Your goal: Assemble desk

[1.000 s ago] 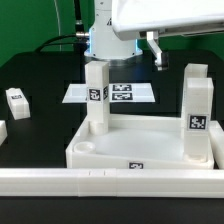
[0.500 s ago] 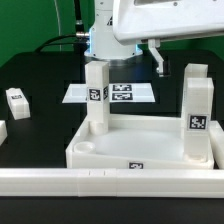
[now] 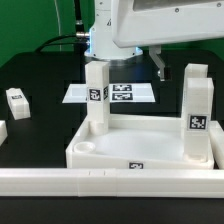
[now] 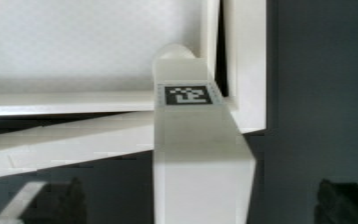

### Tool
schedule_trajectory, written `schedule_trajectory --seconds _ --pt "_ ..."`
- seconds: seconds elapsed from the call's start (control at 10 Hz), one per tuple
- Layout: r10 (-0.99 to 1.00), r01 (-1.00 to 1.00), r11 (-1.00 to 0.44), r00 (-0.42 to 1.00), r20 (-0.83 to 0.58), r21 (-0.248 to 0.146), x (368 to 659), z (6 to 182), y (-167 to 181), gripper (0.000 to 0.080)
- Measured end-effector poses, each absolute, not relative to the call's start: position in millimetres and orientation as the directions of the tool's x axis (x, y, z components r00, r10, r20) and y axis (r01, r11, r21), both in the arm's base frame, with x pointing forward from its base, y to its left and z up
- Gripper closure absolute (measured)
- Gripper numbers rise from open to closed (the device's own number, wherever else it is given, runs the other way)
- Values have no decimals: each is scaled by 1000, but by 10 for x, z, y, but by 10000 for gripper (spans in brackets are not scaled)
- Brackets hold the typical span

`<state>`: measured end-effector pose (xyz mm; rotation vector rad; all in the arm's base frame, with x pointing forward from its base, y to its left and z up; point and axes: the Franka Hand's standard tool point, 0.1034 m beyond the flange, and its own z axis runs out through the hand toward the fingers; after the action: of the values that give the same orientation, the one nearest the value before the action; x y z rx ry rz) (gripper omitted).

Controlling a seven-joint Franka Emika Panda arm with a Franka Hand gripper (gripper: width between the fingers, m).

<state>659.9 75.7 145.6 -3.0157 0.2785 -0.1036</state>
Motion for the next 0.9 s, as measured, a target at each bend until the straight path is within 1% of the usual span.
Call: schedule_trajectory --seconds 0.1,0.6,0.7,0.8,0.9 --pt "-186 -179 -977 981 58 -115 6649 1432 756 150" --pt "-200 -194 -975 978 51 -104 6628 1227 775 150" --pt "-201 -195 -975 978 52 -103 6619 1212 765 173" --pt "-202 -196 -975 978 52 -103 6618 1210 757 316" --pt "-203 -197 -975 978 52 -103 6618 1210 757 316"
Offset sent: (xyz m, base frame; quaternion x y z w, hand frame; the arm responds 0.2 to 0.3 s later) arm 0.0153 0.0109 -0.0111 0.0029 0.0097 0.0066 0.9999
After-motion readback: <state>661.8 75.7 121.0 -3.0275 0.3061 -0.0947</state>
